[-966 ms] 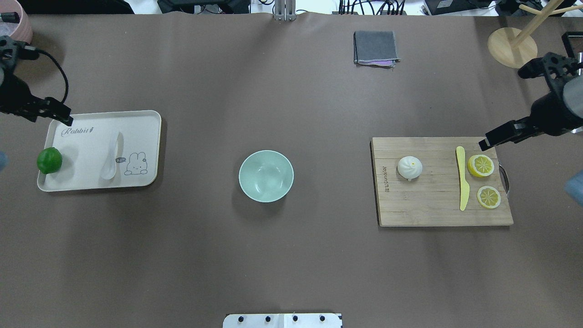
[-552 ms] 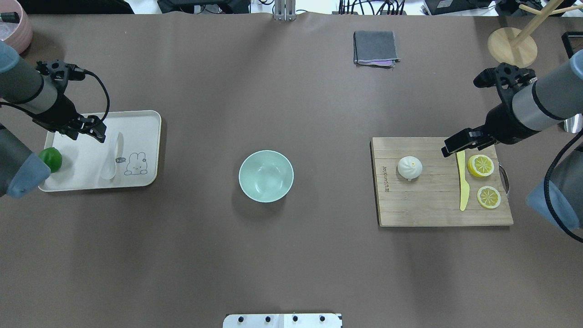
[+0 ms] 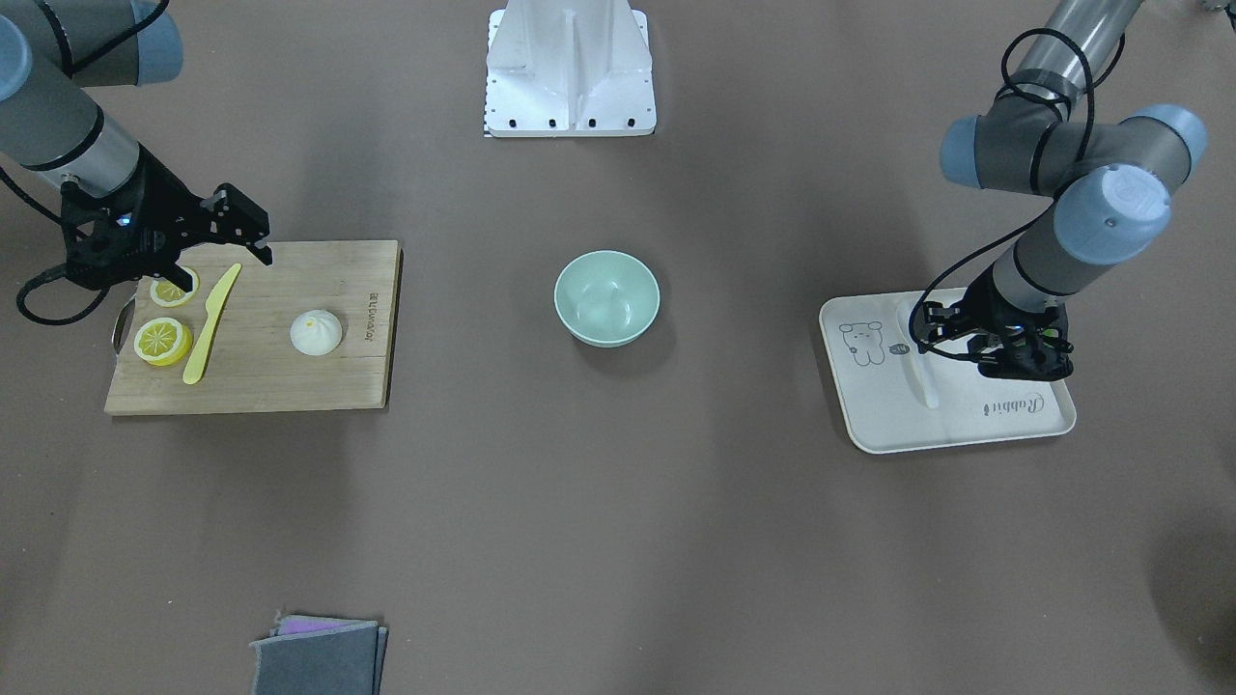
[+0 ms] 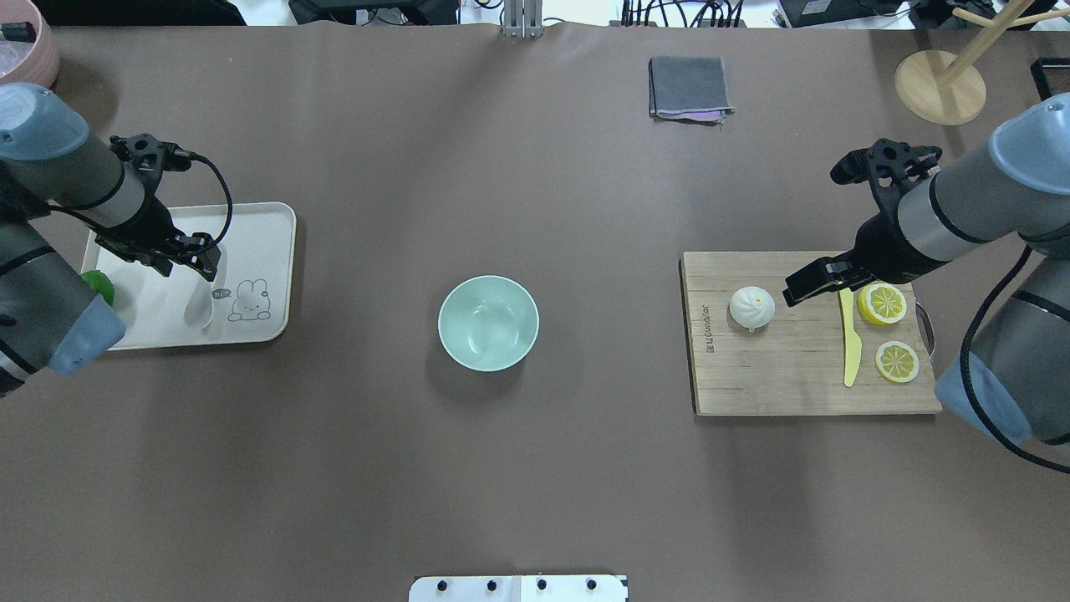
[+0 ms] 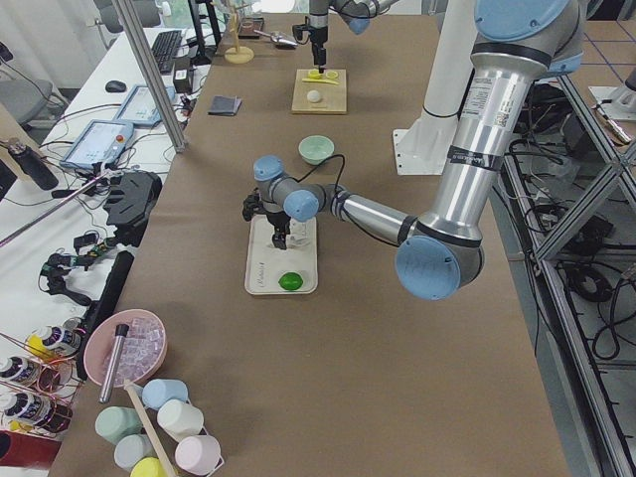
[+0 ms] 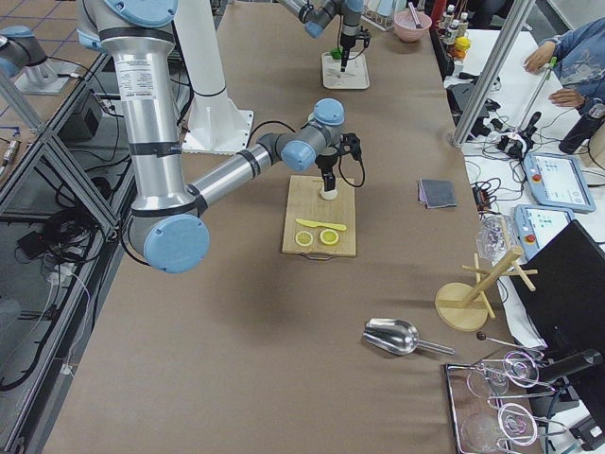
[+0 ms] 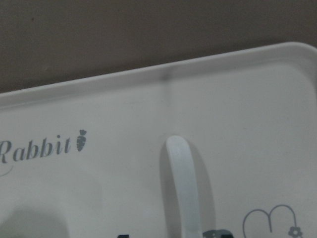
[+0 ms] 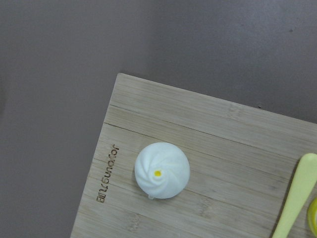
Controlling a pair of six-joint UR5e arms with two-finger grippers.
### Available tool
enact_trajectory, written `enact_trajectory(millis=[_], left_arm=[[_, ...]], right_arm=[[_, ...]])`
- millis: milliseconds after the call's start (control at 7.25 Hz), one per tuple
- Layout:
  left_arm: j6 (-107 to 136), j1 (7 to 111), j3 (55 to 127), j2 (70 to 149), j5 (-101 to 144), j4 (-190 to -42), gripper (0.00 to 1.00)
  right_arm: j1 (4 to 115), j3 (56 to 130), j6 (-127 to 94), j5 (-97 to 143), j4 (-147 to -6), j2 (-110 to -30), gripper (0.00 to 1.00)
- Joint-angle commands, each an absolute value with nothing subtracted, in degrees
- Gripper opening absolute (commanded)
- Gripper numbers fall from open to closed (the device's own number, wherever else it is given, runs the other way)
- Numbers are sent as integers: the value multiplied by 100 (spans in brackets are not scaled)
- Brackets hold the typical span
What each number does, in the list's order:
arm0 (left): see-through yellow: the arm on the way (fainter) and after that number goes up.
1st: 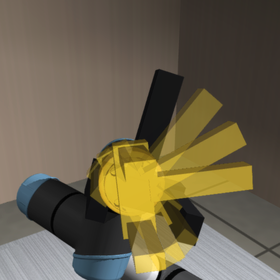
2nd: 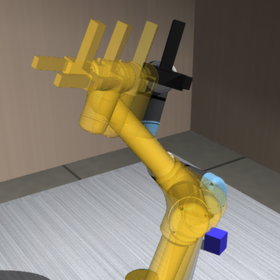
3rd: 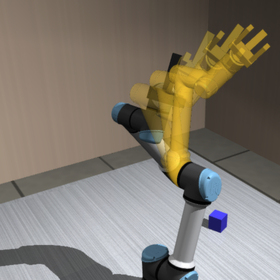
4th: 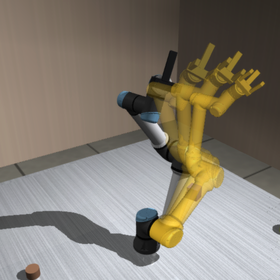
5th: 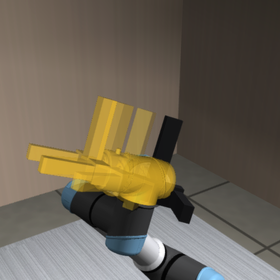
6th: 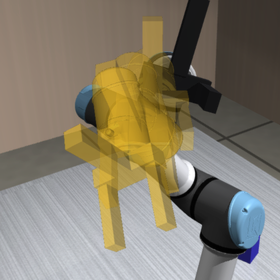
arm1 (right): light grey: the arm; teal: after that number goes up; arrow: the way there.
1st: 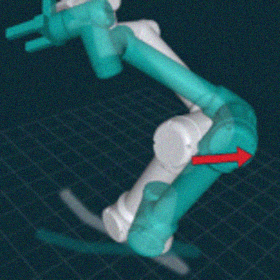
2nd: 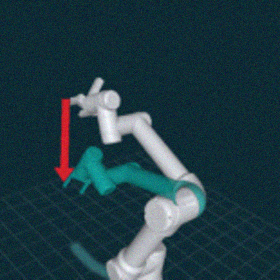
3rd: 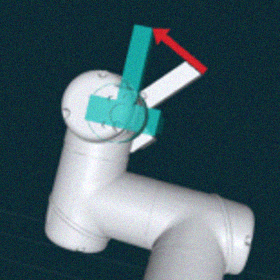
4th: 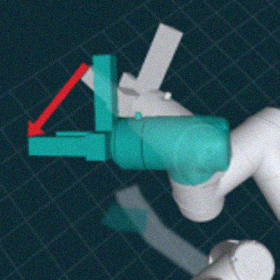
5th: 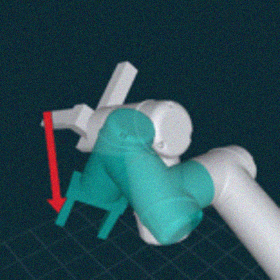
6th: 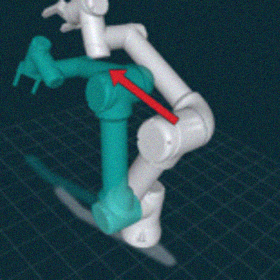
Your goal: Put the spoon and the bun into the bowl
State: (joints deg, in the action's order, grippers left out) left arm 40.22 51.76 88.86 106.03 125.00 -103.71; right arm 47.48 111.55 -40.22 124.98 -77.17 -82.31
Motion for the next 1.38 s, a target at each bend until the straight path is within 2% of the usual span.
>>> enact_trajectory(millis=[0, 276, 552, 828, 966, 1241], left_arm=[[4034, 5098, 8745, 10705, 12498, -10371, 54], [4034, 5063, 8675, 10766, 12498, -10380, 2], [4060, 5062, 8753, 10836, 12507, -10380, 0], [4680, 5028, 9244, 11422, 12620, -10266, 0], [5268, 4914, 9255, 11800, 12760, -10274, 0], [6305, 4248, 9220, 12565, 12570, -10283, 0]], right_arm=[[4474, 10926, -3999, 12226, -7717, -8078, 100], [4465, 10907, -4008, 12217, -7717, -8060, 100], [4439, 10811, -4017, 12208, -7717, -8007, 100], [4351, 10618, -4017, 12016, -7717, -7902, 99], [4298, 10487, -4017, 11902, -7717, -7771, 96], [4280, 10293, -4025, 11813, -7708, -7691, 78]])
